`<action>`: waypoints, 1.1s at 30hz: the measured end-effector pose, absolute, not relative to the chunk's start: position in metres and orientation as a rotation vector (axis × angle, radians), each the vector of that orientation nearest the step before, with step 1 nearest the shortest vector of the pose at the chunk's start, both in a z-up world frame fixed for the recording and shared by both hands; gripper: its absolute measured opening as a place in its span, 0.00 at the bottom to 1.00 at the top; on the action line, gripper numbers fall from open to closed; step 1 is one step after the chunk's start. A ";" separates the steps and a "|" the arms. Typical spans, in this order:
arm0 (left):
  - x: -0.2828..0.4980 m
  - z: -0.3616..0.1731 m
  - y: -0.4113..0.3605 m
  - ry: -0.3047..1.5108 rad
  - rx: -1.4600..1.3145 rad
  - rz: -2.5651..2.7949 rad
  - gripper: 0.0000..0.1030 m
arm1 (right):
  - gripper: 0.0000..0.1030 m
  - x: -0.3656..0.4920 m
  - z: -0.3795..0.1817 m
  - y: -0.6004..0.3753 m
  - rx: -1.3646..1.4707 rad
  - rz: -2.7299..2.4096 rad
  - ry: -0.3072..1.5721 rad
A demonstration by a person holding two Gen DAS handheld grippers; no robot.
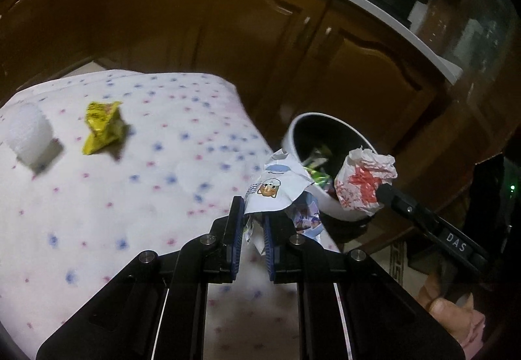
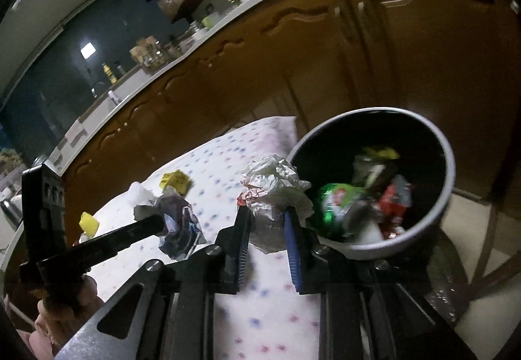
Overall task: Collect trash
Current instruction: 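Carry the wrapper and tissue over the bin and release both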
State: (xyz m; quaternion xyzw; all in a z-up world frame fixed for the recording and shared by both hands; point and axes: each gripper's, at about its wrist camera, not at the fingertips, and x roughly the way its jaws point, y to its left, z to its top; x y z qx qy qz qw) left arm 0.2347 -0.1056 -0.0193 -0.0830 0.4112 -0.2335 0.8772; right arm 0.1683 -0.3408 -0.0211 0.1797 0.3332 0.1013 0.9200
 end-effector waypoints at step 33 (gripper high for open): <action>0.272 0.001 -0.220 0.836 -0.012 -0.557 0.10 | 0.22 0.174 -0.017 -0.412 0.335 0.042 0.680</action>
